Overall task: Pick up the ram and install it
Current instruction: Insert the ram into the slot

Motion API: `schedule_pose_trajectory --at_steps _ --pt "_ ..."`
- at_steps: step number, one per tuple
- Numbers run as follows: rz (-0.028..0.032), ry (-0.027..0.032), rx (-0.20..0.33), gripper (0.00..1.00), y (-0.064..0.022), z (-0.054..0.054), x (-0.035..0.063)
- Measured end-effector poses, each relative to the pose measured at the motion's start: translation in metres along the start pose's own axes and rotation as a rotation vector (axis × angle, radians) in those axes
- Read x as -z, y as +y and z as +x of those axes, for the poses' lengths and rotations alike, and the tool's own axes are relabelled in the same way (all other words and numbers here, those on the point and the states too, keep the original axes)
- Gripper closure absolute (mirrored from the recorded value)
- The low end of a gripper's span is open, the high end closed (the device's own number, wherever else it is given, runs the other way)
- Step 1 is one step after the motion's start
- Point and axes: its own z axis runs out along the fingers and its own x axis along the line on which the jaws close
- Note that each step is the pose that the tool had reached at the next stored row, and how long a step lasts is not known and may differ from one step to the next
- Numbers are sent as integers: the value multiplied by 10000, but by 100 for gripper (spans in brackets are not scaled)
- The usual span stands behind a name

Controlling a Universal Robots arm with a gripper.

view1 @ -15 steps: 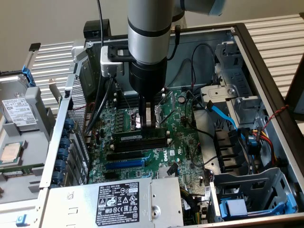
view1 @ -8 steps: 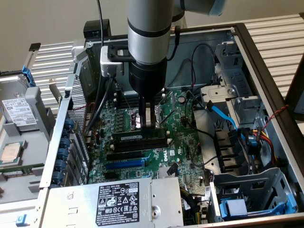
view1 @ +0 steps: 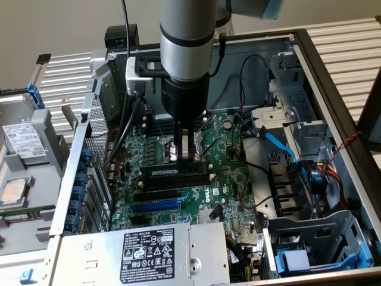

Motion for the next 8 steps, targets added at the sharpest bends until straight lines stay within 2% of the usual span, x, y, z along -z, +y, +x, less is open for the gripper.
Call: schedule_pose_trajectory --at_steps 6,8 --pt "5 120 -15 88 -5 -1 0" --pt "4 140 -18 88 -6 0 1"
